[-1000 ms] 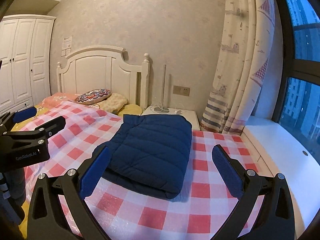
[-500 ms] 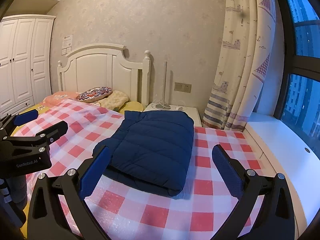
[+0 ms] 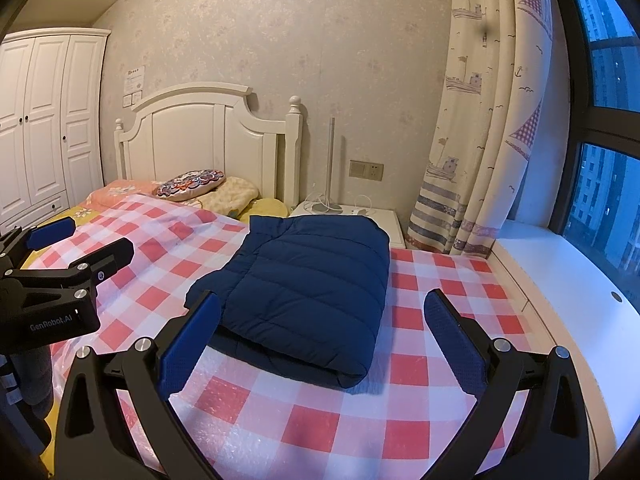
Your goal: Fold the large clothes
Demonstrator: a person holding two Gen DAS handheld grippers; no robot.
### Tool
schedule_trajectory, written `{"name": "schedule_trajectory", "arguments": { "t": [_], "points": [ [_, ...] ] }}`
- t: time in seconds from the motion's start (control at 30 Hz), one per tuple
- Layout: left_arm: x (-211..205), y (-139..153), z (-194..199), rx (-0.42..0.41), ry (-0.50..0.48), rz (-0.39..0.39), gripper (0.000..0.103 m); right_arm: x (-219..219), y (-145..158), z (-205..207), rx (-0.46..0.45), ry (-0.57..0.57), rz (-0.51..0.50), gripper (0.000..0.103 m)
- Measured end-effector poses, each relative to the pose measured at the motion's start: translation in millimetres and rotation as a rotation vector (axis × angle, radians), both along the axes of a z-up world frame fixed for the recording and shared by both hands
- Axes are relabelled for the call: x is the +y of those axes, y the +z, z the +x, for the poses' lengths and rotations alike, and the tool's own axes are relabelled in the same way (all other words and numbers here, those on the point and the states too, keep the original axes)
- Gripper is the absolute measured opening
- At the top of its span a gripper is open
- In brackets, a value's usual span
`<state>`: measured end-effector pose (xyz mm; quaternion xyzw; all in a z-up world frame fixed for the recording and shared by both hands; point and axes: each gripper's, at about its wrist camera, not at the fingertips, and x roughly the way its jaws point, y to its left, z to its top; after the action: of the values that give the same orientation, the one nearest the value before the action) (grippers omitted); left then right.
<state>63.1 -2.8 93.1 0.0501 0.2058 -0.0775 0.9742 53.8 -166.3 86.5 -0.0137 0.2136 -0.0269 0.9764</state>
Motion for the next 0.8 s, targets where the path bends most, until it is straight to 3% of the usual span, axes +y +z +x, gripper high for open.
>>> {"name": "schedule_trajectory", "arguments": {
  "t": [0.8],
  "points": [
    [1.8, -6.0, -0.8, 0.010, 0.007, -0.007, 0.101, -4.2, -4.3, 2.2, 0.004, 0.004, 0.001, 0.099]
  ]
}}
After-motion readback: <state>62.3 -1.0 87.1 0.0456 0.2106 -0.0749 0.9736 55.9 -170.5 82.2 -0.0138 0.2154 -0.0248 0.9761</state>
